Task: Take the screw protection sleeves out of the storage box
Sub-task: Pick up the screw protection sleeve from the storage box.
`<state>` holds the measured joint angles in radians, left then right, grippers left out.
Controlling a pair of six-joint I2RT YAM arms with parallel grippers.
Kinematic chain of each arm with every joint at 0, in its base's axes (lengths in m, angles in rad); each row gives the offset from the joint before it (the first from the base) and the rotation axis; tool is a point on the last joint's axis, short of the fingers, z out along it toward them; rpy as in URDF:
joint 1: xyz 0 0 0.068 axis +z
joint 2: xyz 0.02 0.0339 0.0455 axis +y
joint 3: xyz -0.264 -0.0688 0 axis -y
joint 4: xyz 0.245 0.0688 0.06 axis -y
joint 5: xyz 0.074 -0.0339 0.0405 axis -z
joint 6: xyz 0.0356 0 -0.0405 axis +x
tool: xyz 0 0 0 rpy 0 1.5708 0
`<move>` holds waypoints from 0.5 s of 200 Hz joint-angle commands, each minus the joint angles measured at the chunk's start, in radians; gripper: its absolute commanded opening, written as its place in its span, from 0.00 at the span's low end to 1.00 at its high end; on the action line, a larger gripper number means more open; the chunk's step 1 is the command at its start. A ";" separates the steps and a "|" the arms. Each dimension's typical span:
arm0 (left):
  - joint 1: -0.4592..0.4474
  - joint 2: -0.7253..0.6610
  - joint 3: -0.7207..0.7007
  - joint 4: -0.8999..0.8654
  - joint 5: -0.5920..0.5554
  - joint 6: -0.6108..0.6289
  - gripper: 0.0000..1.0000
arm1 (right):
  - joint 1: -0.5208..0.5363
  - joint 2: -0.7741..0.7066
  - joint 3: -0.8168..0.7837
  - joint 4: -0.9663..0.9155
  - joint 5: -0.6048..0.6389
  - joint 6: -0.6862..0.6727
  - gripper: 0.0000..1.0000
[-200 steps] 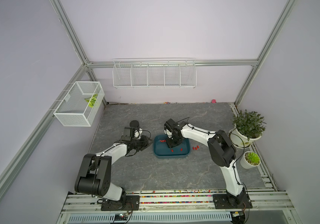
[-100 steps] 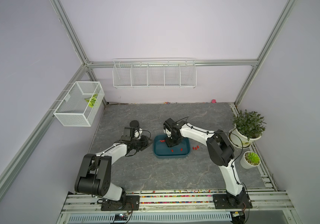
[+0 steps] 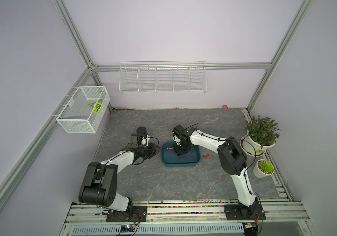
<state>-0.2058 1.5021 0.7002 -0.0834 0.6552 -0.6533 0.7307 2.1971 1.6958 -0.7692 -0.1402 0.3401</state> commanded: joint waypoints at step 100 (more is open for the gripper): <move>-0.004 -0.002 -0.008 0.004 0.004 0.007 0.44 | -0.038 -0.297 -0.179 0.066 -0.062 -0.014 0.13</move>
<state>-0.2058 1.5021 0.6991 -0.0830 0.6552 -0.6533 0.7082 1.9697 1.5543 -0.7136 -0.1825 0.3393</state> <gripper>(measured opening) 0.443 0.132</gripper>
